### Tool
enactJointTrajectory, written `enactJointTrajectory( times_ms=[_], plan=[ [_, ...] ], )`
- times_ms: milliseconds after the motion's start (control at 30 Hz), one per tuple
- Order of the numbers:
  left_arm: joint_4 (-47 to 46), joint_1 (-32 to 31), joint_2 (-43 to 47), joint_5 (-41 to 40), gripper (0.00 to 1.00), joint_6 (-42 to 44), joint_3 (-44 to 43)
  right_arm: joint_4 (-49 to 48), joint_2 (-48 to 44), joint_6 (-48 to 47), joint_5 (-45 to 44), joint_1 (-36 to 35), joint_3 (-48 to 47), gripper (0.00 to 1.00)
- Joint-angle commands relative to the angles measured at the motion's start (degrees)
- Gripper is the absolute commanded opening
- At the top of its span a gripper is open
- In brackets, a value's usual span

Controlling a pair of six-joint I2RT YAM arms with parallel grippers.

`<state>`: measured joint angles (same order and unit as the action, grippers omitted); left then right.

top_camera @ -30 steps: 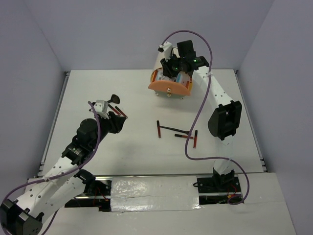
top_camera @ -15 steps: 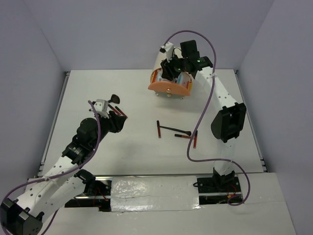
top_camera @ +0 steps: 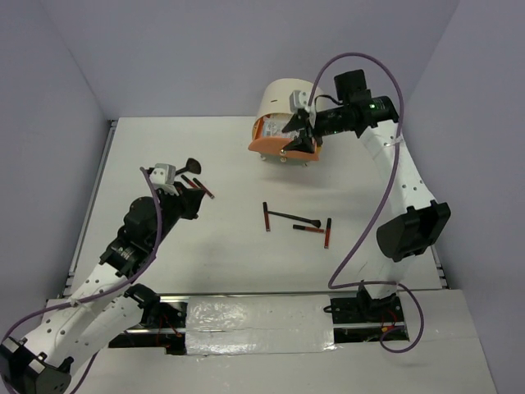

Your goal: Organize the makeup

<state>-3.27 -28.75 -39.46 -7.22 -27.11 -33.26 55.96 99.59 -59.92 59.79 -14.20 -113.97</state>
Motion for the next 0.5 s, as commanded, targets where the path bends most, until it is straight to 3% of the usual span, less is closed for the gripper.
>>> enactJointTrajectory(
  times_ms=[0,33,100,200,300,433,467],
  plan=[
    [-0.8,0.1,1.5,-1.8,0.13,-1.5,-2.3,19.6,1.5,-23.0,0.5,-2.9,2.0,0.56],
    [-0.6,0.1,1.7,-2.0,0.08,-1.7,-2.3,18.8,2.4,-20.3,-1.9,-3.4,3.0,0.44],
    [-0.7,0.1,2.0,-2.2,0.0,-2.2,-1.9,15.7,2.4,-15.2,-6.9,-4.1,4.9,0.39],
    [-0.6,0.1,2.3,-2.2,0.0,-2.9,-1.4,1.6,-1.2,-3.5,-15.4,-5.0,13.6,0.31],
    [-0.5,0.1,2.4,-2.3,0.02,-3.9,-0.8,-13.3,-4.1,2.0,-23.8,-6.4,23.5,0.26],
    [-0.8,0.1,2.5,-2.2,0.07,-4.8,-0.2,-20.1,-3.3,7.5,-32.6,-7.7,25.7,0.23],
    [-0.7,0.1,2.4,-2.3,0.13,-5.3,-0.1,-21.8,-3.1,9.1,-34.3,-7.9,26.1,0.23]
  ],
)
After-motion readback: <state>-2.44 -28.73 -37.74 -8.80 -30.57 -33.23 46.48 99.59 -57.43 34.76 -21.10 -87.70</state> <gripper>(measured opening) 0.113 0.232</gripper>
